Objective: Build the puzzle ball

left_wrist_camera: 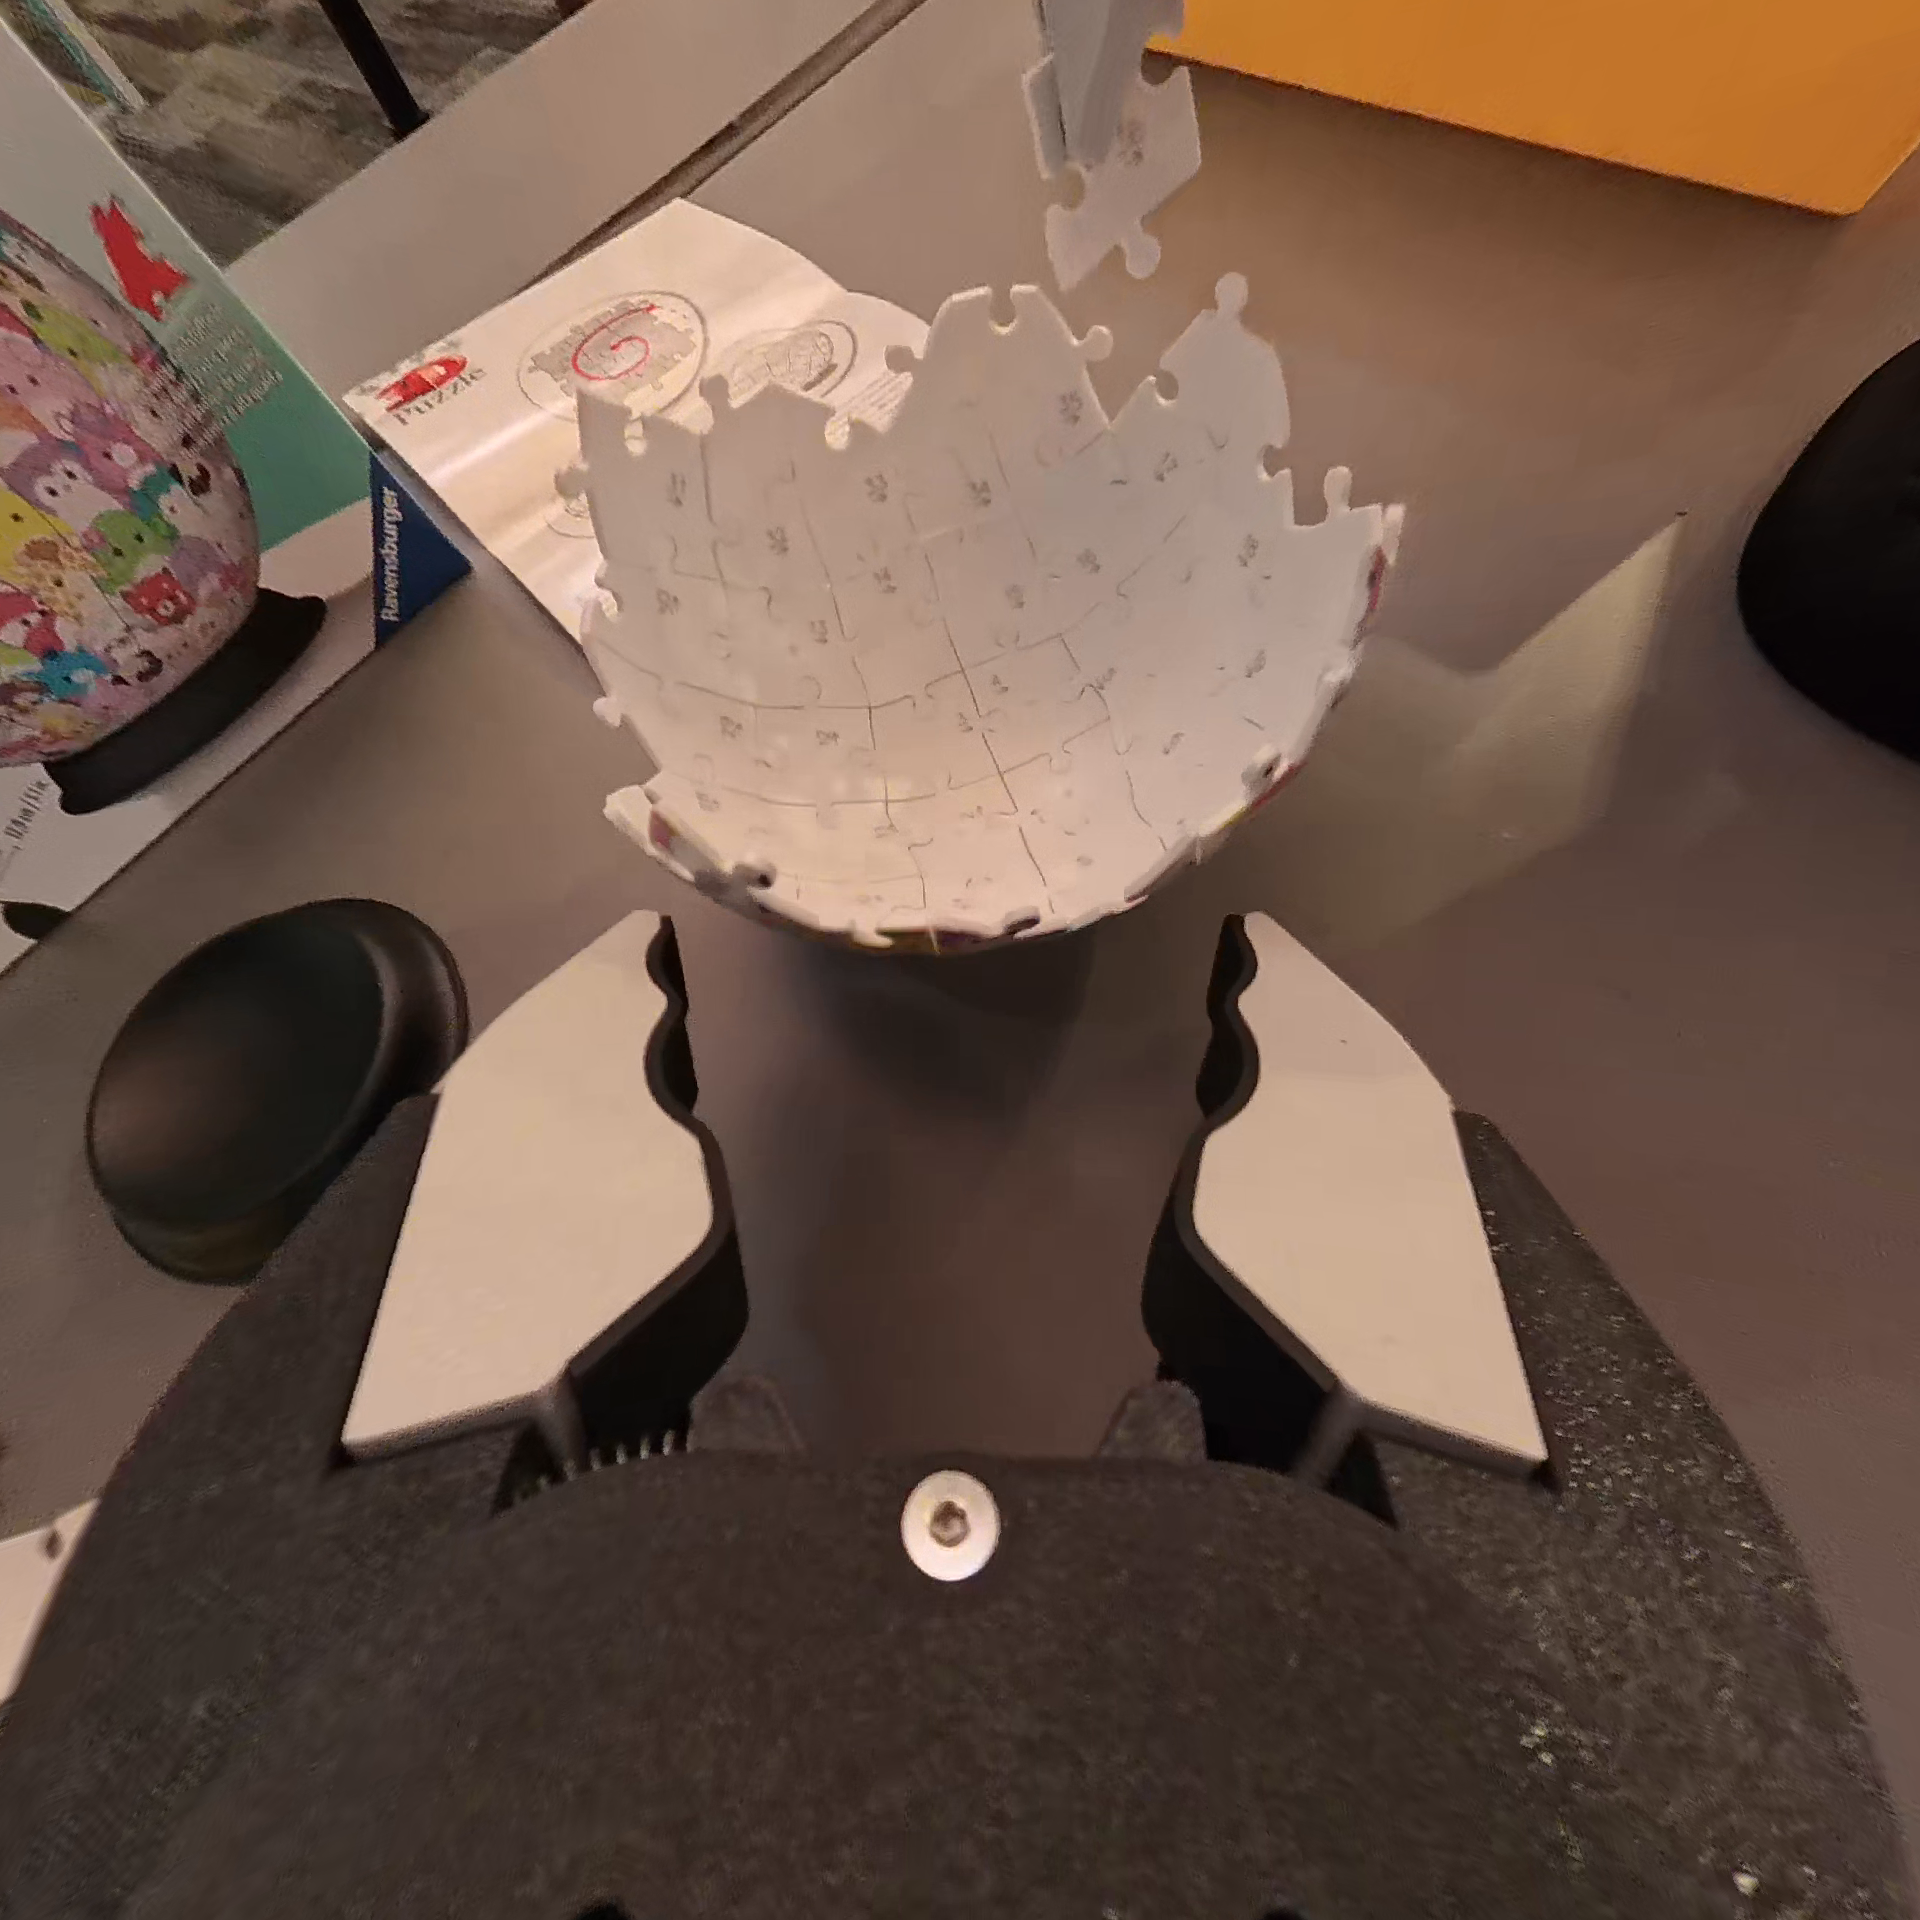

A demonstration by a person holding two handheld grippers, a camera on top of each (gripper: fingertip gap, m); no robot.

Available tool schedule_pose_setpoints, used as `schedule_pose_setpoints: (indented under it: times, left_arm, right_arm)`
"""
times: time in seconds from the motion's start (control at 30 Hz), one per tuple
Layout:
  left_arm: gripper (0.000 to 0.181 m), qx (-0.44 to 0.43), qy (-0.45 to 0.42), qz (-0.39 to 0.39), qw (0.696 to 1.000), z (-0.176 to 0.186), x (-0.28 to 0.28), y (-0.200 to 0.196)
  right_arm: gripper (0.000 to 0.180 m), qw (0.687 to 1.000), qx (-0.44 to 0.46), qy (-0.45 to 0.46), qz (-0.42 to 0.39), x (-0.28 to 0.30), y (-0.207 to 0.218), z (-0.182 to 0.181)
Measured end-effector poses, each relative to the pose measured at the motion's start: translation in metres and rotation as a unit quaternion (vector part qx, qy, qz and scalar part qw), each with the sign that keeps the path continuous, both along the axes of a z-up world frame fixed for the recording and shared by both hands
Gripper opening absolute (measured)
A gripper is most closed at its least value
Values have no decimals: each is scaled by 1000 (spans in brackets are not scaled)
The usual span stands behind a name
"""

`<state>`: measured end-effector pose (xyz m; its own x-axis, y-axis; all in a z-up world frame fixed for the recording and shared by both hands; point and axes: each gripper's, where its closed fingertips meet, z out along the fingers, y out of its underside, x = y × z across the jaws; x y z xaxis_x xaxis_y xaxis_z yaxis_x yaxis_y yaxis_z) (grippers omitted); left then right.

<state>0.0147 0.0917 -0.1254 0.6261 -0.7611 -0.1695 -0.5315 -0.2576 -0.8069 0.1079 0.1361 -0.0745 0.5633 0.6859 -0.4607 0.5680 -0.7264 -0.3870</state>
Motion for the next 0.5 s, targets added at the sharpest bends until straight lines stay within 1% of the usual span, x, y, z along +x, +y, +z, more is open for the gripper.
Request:
schedule_pose_setpoints:
  times: [0.3, 0.5]
  left_arm:
    - [94, 61, 31, -8, 998, 13, 16, 7]
    - [93, 96, 45, -20, 994, 23, 30, 9]
  right_arm:
    - [4, 997, -32, -74, -4, 15, -5, -26]
    - [4, 994, -66, -82, -15, 21, -8, -40]
